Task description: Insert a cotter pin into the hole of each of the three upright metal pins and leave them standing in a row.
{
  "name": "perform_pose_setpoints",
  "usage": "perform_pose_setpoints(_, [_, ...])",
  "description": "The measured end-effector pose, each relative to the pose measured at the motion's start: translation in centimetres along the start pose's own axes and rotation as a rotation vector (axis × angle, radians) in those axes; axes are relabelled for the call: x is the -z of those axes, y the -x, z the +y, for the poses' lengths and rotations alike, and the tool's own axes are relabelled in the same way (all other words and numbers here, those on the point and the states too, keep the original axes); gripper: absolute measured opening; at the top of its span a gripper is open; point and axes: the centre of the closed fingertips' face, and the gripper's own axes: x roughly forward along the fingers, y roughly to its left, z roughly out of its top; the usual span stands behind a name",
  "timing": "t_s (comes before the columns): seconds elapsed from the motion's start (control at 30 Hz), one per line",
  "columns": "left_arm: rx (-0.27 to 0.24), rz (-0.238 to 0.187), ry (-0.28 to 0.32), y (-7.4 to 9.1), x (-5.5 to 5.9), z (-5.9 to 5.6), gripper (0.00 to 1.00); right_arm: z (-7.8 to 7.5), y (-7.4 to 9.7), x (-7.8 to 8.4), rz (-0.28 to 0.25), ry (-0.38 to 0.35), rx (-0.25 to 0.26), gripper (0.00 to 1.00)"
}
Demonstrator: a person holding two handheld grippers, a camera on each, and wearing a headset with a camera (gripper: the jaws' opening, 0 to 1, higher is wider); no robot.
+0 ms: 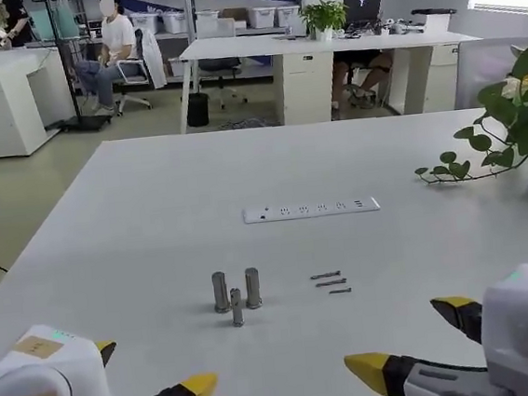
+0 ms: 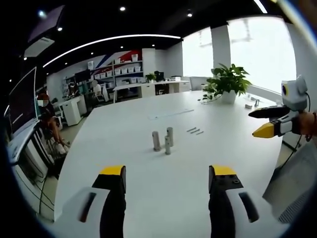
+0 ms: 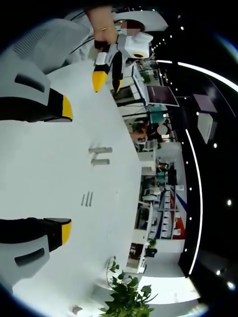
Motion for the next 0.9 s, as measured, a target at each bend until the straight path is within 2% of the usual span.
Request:
perform_pose_setpoints(0.23, [0.027, 0.012, -0.036, -2.3, -0.1, 0.0, 0.61, -0.3, -0.6, -0.2, -0.010, -0.007, -0.005, 0.75])
perform_pose_setpoints(0.47, [0.078, 0.014, -0.061, -5.3, -0.4, -0.2, 0.54, -0.8, -1.2, -0.3, -0.020, -0.030, -0.002, 0.73])
perform_pose_setpoints(0.7, [0.132, -0.005, -0.047, -8.1, -1.2, -0.5, 0.48, -1.5, -2.1, 0.5, -0.008, -0.049, 0.008, 0.71])
perform_pose_setpoints(0.9, [0.157, -0.005, -0.063, -10.3, -1.0, -0.3, 0.43, -1.9, -2.4, 0.7, 0.006, -0.042, 0.012, 0.70])
